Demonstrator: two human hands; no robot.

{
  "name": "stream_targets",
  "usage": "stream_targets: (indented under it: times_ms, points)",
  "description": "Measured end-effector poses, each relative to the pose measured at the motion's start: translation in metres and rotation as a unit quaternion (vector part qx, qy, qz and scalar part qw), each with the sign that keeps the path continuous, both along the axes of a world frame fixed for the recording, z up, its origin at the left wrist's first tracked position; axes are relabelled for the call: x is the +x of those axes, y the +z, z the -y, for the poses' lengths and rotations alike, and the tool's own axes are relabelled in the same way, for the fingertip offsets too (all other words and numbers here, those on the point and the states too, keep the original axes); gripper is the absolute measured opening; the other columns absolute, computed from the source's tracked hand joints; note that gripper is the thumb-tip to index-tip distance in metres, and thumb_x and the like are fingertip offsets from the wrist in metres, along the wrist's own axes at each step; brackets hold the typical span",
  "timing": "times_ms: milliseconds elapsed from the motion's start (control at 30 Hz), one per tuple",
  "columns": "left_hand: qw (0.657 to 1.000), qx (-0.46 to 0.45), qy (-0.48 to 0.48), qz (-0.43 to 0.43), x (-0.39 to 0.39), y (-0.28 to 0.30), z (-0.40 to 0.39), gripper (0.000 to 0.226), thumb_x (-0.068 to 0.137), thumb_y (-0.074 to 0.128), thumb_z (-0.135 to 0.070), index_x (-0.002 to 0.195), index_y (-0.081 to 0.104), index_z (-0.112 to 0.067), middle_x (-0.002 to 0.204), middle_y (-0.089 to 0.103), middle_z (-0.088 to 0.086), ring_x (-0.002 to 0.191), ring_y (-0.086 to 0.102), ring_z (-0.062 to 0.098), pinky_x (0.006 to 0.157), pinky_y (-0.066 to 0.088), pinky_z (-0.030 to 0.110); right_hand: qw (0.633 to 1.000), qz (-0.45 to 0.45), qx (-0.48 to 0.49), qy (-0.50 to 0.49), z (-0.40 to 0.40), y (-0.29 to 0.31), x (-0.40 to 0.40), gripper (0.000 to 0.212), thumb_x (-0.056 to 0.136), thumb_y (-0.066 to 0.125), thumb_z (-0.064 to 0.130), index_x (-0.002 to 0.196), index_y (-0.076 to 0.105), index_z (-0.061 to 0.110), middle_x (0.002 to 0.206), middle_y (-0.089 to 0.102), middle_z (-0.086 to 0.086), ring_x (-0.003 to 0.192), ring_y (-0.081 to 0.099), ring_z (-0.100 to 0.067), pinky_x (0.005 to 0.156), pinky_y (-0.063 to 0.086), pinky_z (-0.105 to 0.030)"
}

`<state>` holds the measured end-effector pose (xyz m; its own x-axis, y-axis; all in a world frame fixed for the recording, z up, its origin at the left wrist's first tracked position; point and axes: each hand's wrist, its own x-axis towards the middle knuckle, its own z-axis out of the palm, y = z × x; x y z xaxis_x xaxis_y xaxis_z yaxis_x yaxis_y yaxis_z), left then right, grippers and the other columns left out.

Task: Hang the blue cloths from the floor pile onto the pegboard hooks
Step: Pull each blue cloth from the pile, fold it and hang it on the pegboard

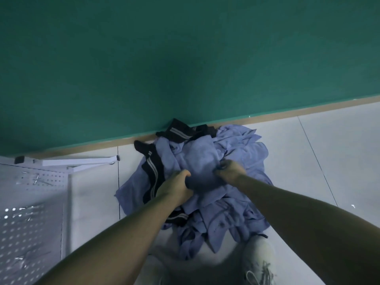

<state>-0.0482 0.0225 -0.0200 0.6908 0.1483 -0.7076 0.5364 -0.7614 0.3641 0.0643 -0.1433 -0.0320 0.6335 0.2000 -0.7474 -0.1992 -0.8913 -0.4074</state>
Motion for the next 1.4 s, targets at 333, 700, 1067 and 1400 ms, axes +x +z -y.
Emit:
stream_targets:
  times_ms: [333,700,1067,1400]
  points:
    - [0.988,-0.124,0.077,0.046,-0.013,0.040,0.011,0.058,0.085,0.071,-0.036,0.137,0.048,-0.023,0.136,0.052,-0.002,0.122,0.055,0.018,0.099,0.047,0.034,0.978,0.017,0.175,-0.115,0.001,0.065,0.000,0.009,0.097,0.065,0.021,0.093,0.057,0.018,0.069,0.056,-0.001,0.058,0.051,-0.014,0.058,0.048,-0.021]
    - [0.919,-0.116,0.250,0.281,-0.035,0.190,0.031,0.014,0.091,0.068,-0.035,0.098,0.060,-0.027,0.089,0.070,-0.010,0.080,0.067,0.012,0.073,0.057,0.039,0.908,-0.012,0.370,-0.197,-0.034,0.244,-0.023,0.019,0.099,0.062,0.015,0.083,0.050,0.016,0.065,0.057,-0.008,0.050,0.052,-0.015,0.046,0.042,-0.025]
    - [0.821,-0.125,0.275,0.485,-0.056,0.403,0.028,0.022,0.096,0.048,-0.004,0.083,0.037,-0.017,0.069,0.033,-0.003,0.054,0.027,0.005,0.053,0.028,0.022,0.897,0.093,0.417,-0.116,-0.005,0.450,-0.048,0.020,0.091,0.064,0.010,0.078,0.051,0.017,0.073,0.056,-0.004,0.067,0.053,-0.013,0.063,0.052,-0.023]
    - [0.849,-0.003,0.099,0.520,-0.095,0.560,0.012,0.013,0.088,0.061,-0.040,0.098,0.054,-0.043,0.071,0.064,-0.005,0.064,0.053,0.018,0.069,0.050,0.040,0.837,0.219,0.490,-0.104,0.026,0.582,-0.087,0.024,0.090,0.055,0.017,0.073,0.040,0.024,0.071,0.059,0.008,0.068,0.049,-0.014,0.065,0.039,-0.029]
